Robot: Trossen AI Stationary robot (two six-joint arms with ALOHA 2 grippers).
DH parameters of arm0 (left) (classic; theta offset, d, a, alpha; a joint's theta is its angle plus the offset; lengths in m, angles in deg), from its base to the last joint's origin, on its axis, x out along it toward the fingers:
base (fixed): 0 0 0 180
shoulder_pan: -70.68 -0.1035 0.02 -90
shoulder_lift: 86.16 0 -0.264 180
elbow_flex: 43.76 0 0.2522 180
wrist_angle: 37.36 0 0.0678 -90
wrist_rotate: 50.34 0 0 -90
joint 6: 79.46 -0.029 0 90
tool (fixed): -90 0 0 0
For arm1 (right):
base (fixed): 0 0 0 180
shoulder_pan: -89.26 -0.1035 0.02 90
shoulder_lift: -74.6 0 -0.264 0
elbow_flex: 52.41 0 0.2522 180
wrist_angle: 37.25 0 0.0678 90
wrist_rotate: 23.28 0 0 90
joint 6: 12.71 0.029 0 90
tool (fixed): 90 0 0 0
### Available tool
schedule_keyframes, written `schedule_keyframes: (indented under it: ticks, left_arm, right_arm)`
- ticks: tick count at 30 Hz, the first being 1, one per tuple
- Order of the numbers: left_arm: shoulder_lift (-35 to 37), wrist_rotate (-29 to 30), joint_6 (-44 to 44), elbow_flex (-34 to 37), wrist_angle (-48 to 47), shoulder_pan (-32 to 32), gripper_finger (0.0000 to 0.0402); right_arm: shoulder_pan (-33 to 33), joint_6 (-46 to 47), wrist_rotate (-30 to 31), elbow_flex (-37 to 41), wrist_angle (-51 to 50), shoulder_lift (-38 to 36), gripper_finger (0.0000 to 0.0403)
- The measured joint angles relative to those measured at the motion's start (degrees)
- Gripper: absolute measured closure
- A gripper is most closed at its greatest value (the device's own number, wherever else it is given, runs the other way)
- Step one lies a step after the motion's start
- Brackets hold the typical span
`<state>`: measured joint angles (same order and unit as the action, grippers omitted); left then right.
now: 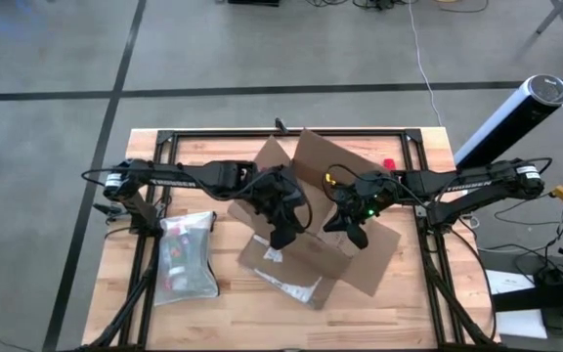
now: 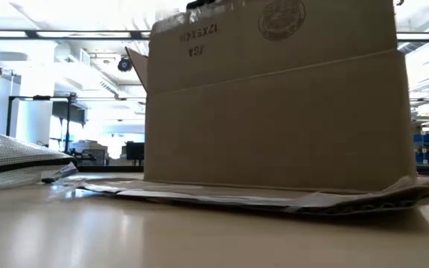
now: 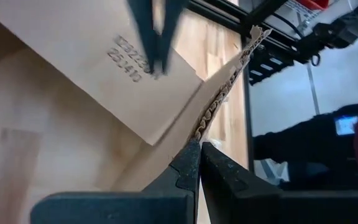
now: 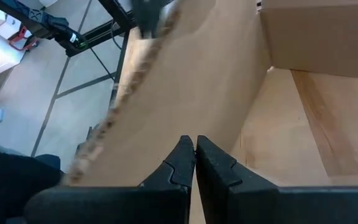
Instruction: Unpack boxes
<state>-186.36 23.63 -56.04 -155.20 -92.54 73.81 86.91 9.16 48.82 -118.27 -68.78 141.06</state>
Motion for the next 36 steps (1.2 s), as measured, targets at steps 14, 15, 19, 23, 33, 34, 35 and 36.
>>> schedule_keyframes:
  ticks: [14,15,19,23,33,34,35,36]
  left_arm:
    - [-1.44,3.63,7.32,6.87,1.21,11.13,0.0402]
    - [-2.22,4.01,7.90,7.77,1.37,11.37,0.0402]
    - [-5.15,6.97,9.52,10.44,2.19,11.62,0.0402]
    - [-7.73,7.98,8.12,10.79,2.67,11.51,0.0402]
    - [-9.92,8.04,4.14,10.85,3.48,11.27,0.0402]
    - [-9.81,8.04,4.09,10.84,3.62,11.18,0.0402]
    - [-9.75,8.03,4.08,10.83,3.83,11.15,0.0402]
    - [-9.70,8.02,4.07,10.83,3.90,11.11,0.0402]
  right_arm:
    - [1.29,-3.04,7.38,0.04,-4.64,0.15,0.0403]
    - [1.29,-3.04,7.38,0.04,-4.80,0.15,0.0403]
    - [1.27,-3.23,7.33,0.04,-7.04,0.15,0.0403]
    - [2.86,-4.03,8.94,0.04,-10.01,0.34,0.0402]
    - [13.91,-5.97,7.04,0.02,-10.28,3.92,0.0278]
    - [14.85,-5.95,6.03,-0.21,-10.38,5.17,0.0262]
    - [15.44,-5.94,5.46,-0.75,-10.55,6.72,0.0247]
    - [15.81,-5.93,4.89,-1.49,-11.02,8.29,0.0234]
